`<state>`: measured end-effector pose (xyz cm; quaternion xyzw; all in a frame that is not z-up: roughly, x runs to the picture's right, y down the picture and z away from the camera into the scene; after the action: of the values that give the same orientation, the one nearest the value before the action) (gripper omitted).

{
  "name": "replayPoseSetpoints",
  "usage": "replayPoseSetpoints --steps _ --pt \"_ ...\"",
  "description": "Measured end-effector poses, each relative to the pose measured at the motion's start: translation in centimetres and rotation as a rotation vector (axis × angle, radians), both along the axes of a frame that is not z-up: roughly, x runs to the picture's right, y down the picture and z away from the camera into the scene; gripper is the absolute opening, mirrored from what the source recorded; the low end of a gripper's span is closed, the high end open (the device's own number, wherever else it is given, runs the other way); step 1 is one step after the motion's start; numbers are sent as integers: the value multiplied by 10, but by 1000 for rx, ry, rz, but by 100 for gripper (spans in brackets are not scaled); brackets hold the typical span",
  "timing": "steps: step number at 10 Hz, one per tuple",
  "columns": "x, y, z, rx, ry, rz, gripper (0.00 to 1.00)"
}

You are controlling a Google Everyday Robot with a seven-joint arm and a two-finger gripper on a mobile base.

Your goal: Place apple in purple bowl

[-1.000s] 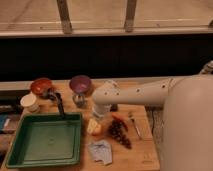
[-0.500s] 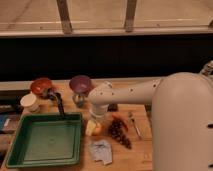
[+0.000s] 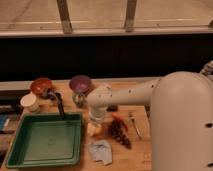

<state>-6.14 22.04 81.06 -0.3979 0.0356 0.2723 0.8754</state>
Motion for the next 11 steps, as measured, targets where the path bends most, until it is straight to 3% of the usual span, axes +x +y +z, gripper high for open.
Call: replayPoseSetpoints --steps 3,4,6,8,11 --pt "-3 -3 -4 11 6 -4 14" --pt "-2 -6 -5 7 18 2 11" --pt "5 -16 -7 -8 74 50 11" --pt "20 -36 -21 0 119 111 11" --pt "34 -79 -48 73 132 194 11"
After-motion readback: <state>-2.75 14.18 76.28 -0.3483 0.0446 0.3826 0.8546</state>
